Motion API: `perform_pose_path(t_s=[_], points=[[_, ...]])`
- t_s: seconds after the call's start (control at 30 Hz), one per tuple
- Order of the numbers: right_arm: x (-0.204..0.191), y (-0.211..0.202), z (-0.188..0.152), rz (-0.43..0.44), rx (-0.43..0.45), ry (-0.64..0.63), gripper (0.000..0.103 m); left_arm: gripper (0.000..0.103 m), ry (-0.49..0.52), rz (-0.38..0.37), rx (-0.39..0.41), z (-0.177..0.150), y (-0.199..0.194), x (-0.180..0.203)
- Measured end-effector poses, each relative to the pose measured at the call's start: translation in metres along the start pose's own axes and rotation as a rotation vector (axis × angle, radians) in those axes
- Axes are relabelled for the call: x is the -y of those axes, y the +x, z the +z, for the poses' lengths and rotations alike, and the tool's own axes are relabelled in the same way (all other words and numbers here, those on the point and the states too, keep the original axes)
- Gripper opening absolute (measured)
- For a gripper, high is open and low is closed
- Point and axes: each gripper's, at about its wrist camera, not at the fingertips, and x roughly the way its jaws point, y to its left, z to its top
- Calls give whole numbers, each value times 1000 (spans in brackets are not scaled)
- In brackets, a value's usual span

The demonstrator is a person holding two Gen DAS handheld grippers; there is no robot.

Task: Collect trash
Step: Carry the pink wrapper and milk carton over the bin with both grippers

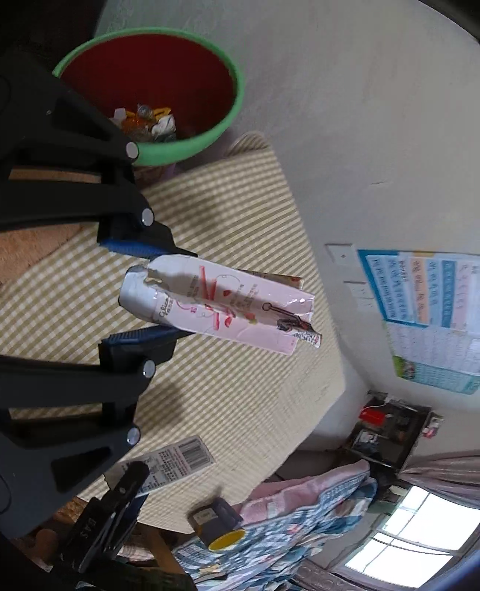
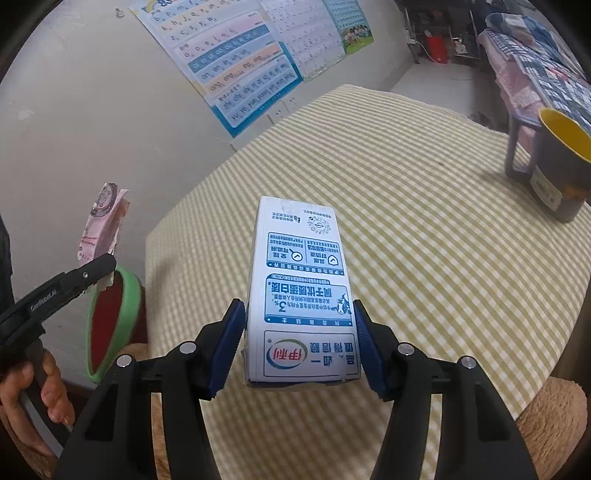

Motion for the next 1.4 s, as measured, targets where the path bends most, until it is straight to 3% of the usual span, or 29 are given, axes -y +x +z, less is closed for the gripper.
perform_pose_path(t_s=[0.43, 1.03, 1.4], points=[[-62, -13, 21, 18, 32, -91, 57, 31, -3, 19, 95, -4, -39, -19], [-73, -38, 16, 23, 96, -78, 57, 31, -22, 33, 145, -6, -52, -36], [-79, -34, 12, 64, 57, -58, 57, 31, -21, 42, 124, -9, -52, -43]])
